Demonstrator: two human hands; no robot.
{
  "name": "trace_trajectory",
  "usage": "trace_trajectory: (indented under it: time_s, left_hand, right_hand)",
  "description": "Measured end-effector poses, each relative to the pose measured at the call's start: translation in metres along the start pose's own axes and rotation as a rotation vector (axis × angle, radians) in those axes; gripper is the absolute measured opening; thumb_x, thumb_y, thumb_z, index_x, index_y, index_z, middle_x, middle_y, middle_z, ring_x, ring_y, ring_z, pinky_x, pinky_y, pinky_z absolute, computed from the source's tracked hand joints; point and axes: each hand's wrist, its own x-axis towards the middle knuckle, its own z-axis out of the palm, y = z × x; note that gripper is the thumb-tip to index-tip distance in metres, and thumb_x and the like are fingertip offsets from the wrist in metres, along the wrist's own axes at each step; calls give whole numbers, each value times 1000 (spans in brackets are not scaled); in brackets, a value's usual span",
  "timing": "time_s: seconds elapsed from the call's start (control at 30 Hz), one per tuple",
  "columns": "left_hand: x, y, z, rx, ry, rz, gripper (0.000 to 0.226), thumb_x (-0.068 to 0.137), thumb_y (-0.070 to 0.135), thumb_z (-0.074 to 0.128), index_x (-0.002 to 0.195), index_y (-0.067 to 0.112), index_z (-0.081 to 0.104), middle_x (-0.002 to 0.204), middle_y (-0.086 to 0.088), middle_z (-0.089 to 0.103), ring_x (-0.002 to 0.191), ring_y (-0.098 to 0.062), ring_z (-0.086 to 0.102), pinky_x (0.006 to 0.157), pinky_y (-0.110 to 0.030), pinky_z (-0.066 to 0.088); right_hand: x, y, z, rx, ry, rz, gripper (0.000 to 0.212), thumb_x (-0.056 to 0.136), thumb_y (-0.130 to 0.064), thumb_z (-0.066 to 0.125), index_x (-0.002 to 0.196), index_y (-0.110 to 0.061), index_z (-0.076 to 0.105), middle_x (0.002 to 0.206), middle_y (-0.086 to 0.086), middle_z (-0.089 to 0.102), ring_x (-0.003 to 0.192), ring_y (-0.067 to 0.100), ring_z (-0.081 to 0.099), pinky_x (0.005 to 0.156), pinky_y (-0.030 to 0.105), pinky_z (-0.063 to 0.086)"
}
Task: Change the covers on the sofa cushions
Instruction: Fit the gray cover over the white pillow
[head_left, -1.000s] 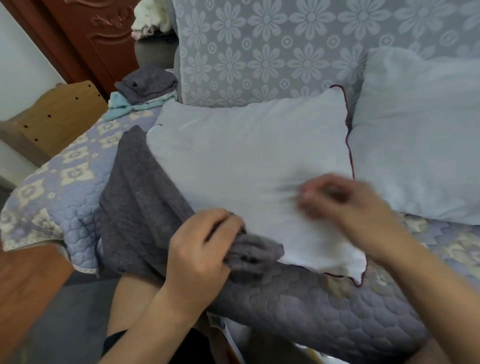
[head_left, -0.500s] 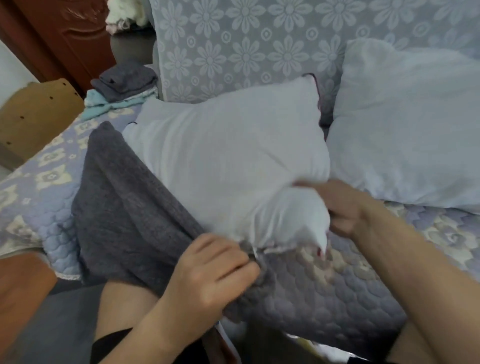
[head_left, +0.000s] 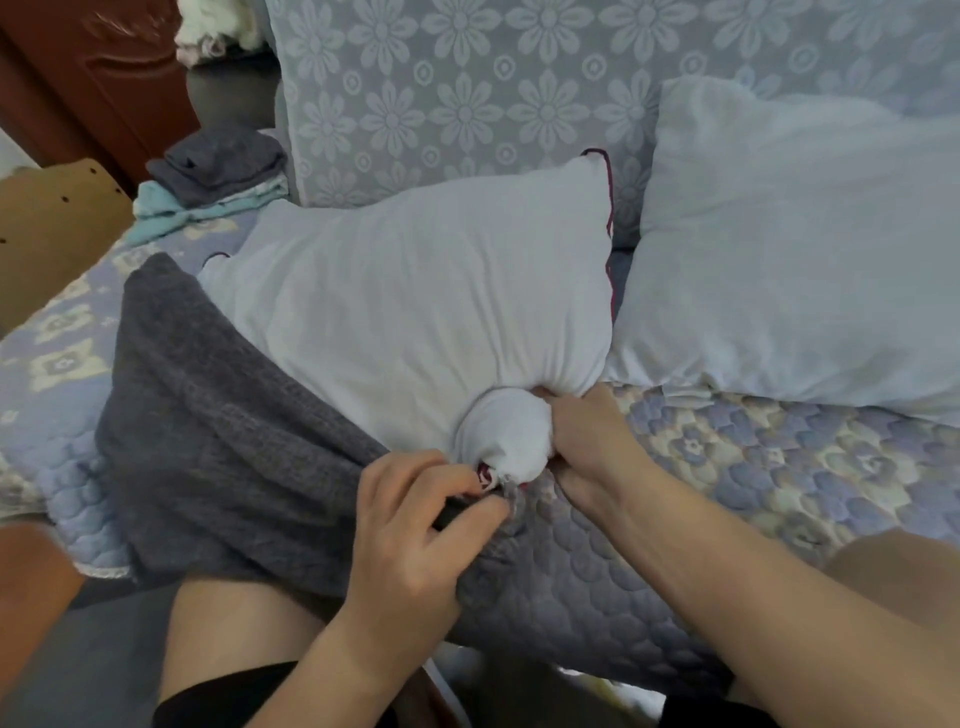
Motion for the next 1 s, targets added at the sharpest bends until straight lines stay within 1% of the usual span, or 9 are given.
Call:
trace_trajectory:
  time_s: [0.13,0.27,0.33,0.43,0.7,0.8,0.87,0.93,1.0]
  left_hand:
    - [1,-3,-3,1,-10,-38,21,78,3,81,93,13,73,91,-9,67,93,-26,56,82,-45,41]
    - [0,0,-9,18,-49,-60,9,78,1,78,84,6,76,90,-9,67,91,-25,57,84,-42,42]
    - [-1,2,-10,15,-63,-62,4,83,3,73,80,6,75,90,-8,68,91,-24,58,85,-40,41]
    - [-1,5,-11,4,-66,-64,14,87,11,65,76,6,73,90,-6,67,92,-22,58,87,-36,39]
    - [1,3,-9,0,-98,-49,8,74,1,80,78,6,74,92,-5,68,92,-23,58,84,-41,42]
    - [2,5,-6,6,-100,-76,3,79,3,74,79,6,74,92,-7,66,91,-24,58,85,-39,42]
    - [6,6,-4,15,-84,-109,6,84,8,70,80,5,72,96,-10,64,89,-25,57,84,-38,41]
    - [11,5,-3,13,-92,-139,5,82,7,70,86,6,68,106,-14,62,92,-25,56,85,-37,41]
    - [17,3,-2,5,-163,-169,32,74,3,76,100,10,59,122,-14,57,98,-28,55,85,-36,42]
  right_hand:
    - [3,2,-3,-63,-12,-13,32,94,6,58,123,-6,62,108,18,72,90,29,71,65,36,61]
    - [7,-3,-6,-98,13,-25,36,92,1,63,127,-7,60,110,14,73,98,32,72,68,35,62]
    - [7,-6,-8,-82,8,-6,35,92,1,64,126,-6,60,110,16,72,96,32,71,66,34,61]
    - [7,-9,-8,-59,21,19,32,92,2,64,124,-5,60,105,16,72,85,27,70,59,30,60]
    - [11,-4,-2,-26,47,-17,33,92,4,60,125,-3,58,111,19,70,92,30,70,64,34,61]
    - [10,4,1,-32,85,-11,30,94,-1,59,124,-3,55,111,21,67,85,28,67,61,35,59]
    - [8,12,4,-101,113,-51,33,89,-8,64,121,-3,54,113,21,66,93,33,68,73,47,62]
    - [3,17,8,-163,144,-93,38,84,-15,67,117,-5,52,114,18,64,101,35,66,88,59,57]
    - [0,18,9,-223,169,-120,43,82,-19,70,117,-6,50,116,16,63,104,32,65,92,59,55]
